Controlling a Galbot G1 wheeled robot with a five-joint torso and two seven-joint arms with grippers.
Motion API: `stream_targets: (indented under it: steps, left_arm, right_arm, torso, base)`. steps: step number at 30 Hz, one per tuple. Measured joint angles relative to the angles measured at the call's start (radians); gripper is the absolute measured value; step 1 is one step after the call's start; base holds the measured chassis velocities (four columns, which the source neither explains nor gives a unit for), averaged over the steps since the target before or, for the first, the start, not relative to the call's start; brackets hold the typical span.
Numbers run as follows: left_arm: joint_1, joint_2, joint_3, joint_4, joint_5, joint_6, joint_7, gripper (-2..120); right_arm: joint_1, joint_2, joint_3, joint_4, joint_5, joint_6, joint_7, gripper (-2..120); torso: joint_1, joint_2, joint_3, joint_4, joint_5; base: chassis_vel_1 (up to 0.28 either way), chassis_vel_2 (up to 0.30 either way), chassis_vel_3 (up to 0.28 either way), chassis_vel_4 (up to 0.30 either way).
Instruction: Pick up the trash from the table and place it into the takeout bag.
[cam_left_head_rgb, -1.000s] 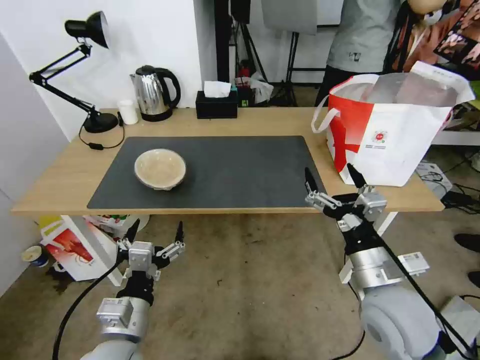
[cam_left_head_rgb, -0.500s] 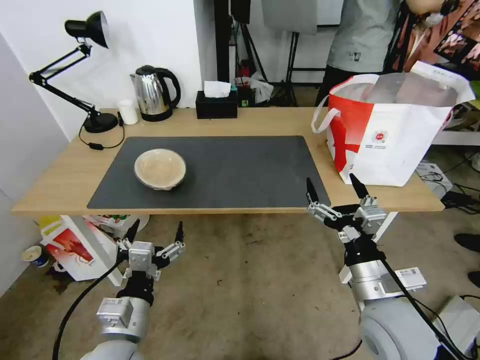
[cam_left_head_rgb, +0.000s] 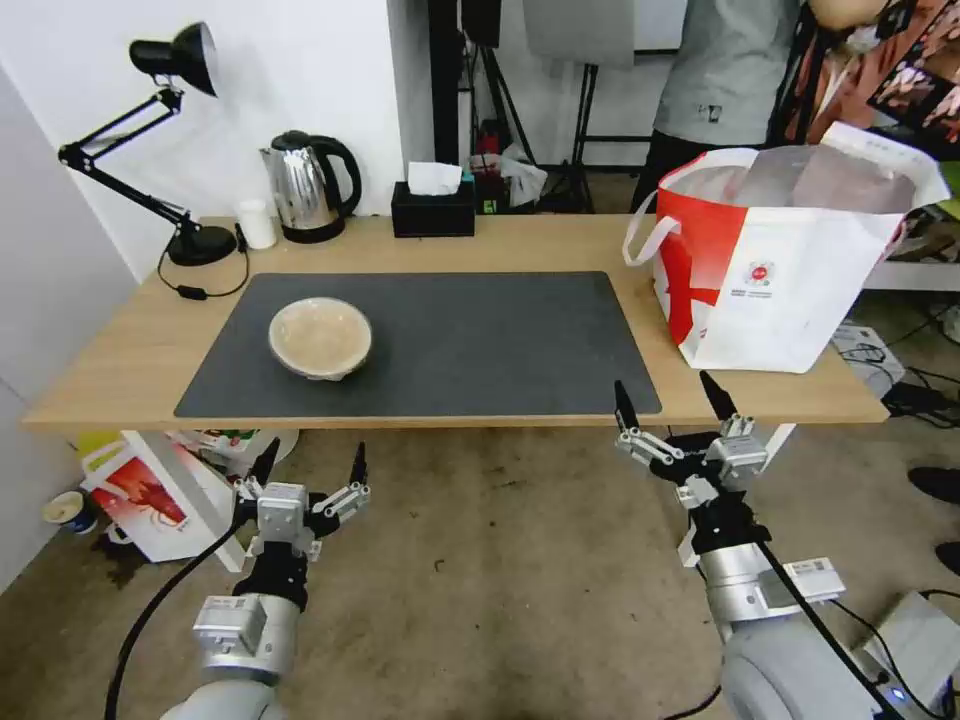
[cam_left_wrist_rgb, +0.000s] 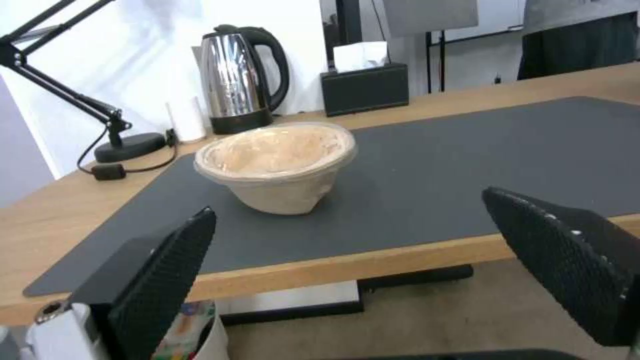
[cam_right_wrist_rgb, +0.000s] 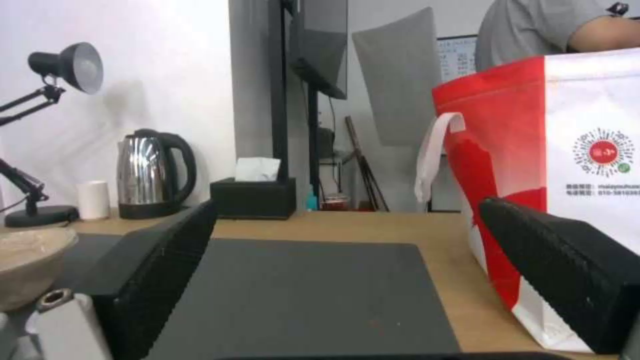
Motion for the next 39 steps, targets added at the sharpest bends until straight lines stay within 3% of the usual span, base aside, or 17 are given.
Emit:
stream_targets:
  steps: [39]
  left_arm:
    - [0.0,0.0,0.0,0.0,0.0,0.0,0.0,100]
  right_arm:
    - [-0.036,0.039,0.019,-0.119,-0.034,0.12,0.008,100]
  torso:
    - [0.0,0.0,0.0,0.0,0.0]
  base:
    - [0.0,0.0,0.0,0.0]
